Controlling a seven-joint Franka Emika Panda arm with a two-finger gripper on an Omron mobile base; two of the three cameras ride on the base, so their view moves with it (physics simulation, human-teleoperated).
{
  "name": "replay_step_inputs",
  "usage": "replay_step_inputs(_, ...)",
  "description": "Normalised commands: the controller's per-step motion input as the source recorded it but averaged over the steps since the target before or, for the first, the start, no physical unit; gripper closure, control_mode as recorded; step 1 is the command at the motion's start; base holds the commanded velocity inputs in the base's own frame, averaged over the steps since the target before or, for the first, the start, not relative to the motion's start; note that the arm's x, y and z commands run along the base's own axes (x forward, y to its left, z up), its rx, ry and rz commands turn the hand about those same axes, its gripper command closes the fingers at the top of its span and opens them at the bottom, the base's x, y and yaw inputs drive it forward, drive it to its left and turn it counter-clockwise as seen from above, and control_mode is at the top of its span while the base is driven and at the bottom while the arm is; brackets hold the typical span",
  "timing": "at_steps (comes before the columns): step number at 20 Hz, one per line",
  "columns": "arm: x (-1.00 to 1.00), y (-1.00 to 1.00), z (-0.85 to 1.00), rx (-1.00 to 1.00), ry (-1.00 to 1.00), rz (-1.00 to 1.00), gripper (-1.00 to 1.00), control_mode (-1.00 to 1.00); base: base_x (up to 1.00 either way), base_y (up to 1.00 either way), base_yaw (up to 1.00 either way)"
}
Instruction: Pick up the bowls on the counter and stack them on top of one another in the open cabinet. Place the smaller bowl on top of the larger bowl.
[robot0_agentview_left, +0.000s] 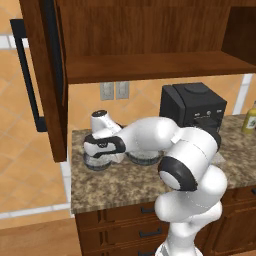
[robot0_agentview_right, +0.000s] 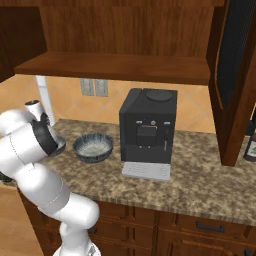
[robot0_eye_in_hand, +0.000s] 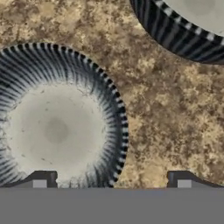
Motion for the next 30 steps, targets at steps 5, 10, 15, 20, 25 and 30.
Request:
replay_step_inputs(5,0.10,0.00,-0.40,0.00,0.00,0.00,-1.00,-1.00,0.00,0.00,0.00)
replay_step_inputs(10,0.36,0.00,-0.23,0.00,0.00,0.00,-1.00,-1.00,0.00,0.00,0.00)
replay_step_inputs(15,0.21,0.00,-0.25,0.00,0.00,0.00,1.00,-1.00,0.00,0.00,0.00)
replay_step_inputs(20,0.00,0.00,-0.01,0.00,0.00,0.00,1.00,-1.00,0.00,0.00,0.00)
replay_step_inputs(25,0.00,-0.01,0.25,0.01,-0.03,-0.02,1.00,-1.00,0.00,0.00,0.00)
replay_step_inputs(30,0.00,-0.51,0.92,0.08,-0.10,-0.17,1.00,-1.00,0.00,0.00,0.00)
